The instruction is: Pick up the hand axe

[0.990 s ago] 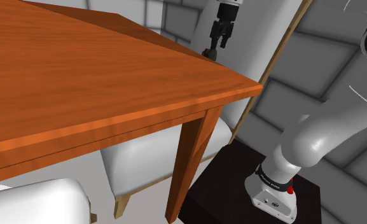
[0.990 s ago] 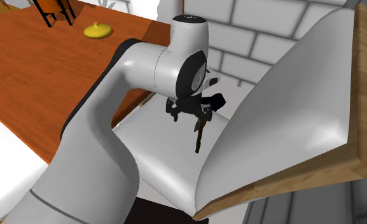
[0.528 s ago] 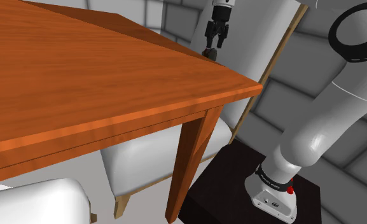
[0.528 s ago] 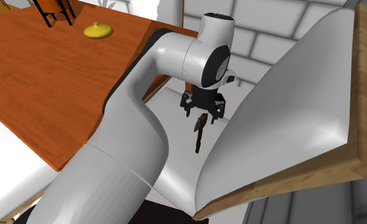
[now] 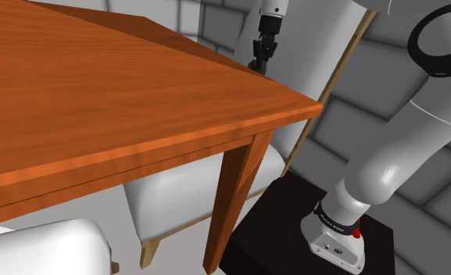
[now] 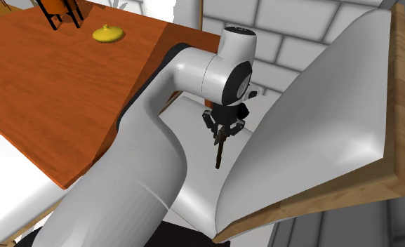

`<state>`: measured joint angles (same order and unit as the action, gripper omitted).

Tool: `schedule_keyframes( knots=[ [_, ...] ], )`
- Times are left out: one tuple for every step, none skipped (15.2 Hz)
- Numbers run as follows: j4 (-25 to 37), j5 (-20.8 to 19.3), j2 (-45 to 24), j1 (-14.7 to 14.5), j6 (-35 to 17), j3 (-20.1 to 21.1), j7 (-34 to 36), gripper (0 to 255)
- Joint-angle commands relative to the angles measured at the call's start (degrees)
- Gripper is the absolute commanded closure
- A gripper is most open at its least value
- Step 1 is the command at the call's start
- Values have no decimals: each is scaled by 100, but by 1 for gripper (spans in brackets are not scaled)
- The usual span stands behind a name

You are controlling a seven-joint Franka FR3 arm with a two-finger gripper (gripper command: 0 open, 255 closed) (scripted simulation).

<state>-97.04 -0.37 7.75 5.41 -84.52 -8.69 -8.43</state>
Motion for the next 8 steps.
schedule_keyframes(
  knots=[
    [-9, 0, 2, -1, -5, 1, 1, 255],
    [-10, 0, 2, 0, -5, 0, 0, 255],
    [-13, 0, 4, -1, -7, 1, 1, 255],
    [-12, 0, 3, 0, -6, 1, 1, 255],
    [-12, 0, 4, 0, -5, 1, 0, 255],
    [-11, 0, 3, 0, -6, 0, -1, 255],
    [12, 1, -13, 2, 1, -3, -6, 255],
    [115, 4, -35, 2, 82, -4, -8, 255]
  ],
)
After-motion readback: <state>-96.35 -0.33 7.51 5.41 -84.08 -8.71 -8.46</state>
